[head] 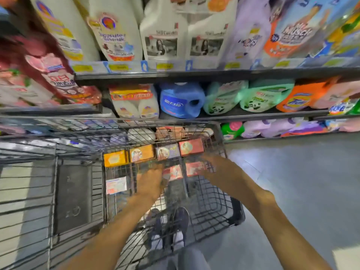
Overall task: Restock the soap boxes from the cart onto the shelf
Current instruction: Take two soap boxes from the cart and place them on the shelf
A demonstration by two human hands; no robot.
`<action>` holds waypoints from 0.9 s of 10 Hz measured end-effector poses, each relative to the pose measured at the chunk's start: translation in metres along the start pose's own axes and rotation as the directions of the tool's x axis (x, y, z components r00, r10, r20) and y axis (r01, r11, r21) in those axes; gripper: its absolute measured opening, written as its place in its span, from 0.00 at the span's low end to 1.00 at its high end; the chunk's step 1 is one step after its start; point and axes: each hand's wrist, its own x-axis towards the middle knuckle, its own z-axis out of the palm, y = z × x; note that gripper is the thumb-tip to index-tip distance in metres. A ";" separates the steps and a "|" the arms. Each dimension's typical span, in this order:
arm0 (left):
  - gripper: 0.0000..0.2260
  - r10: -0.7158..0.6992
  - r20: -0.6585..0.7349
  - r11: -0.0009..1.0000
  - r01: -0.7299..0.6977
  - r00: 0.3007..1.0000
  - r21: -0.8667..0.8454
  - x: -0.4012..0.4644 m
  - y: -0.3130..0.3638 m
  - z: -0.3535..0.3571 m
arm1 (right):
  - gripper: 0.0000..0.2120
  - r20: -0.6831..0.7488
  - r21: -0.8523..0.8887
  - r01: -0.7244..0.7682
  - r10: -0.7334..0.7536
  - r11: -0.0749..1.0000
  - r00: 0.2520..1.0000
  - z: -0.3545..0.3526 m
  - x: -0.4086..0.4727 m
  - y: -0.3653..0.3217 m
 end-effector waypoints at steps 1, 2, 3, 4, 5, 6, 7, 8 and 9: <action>0.24 0.025 -0.027 0.998 -0.023 0.999 0.055 0.039 -0.004 0.047 | 0.23 0.014 -0.003 -0.029 0.029 1.000 0.999 0.024 0.019 0.015; 0.31 0.020 0.010 0.985 -0.022 1.000 0.170 0.076 -0.010 0.083 | 0.21 0.017 -0.095 0.007 -0.005 0.995 1.000 0.039 0.033 0.022; 0.32 0.022 0.007 0.970 -0.023 1.000 0.242 0.094 -0.016 0.099 | 0.21 0.044 -0.140 0.007 -0.001 0.990 0.999 0.054 0.048 0.031; 0.32 0.015 -0.027 0.971 -0.008 1.000 0.238 0.105 -0.023 0.109 | 0.22 0.040 -0.121 -0.010 0.015 0.993 0.999 0.064 0.051 0.037; 0.34 0.024 -0.072 0.984 -0.011 0.997 0.176 0.099 -0.021 0.104 | 0.19 0.000 -0.099 -0.019 0.019 0.995 1.000 0.069 0.048 0.041; 0.31 0.078 -0.014 0.989 -0.075 0.997 0.124 0.100 -0.033 0.116 | 0.21 0.013 -0.082 -0.071 0.072 0.994 0.997 0.073 0.050 0.045; 0.17 0.142 -0.179 0.961 -0.179 0.974 -0.212 0.092 -0.029 0.099 | 0.20 -0.037 -0.090 -0.099 0.096 0.991 0.995 0.075 0.059 0.045; 0.13 0.022 -0.094 0.862 -0.067 0.995 -0.502 0.067 -0.025 0.065 | 0.21 -0.084 -0.099 -0.156 0.148 0.983 0.986 0.082 0.073 0.048; 0.24 0.011 -0.045 0.722 -0.039 0.999 -0.690 0.059 -0.041 0.065 | 0.25 -0.109 -0.162 -0.201 0.184 0.966 0.977 0.095 0.090 0.054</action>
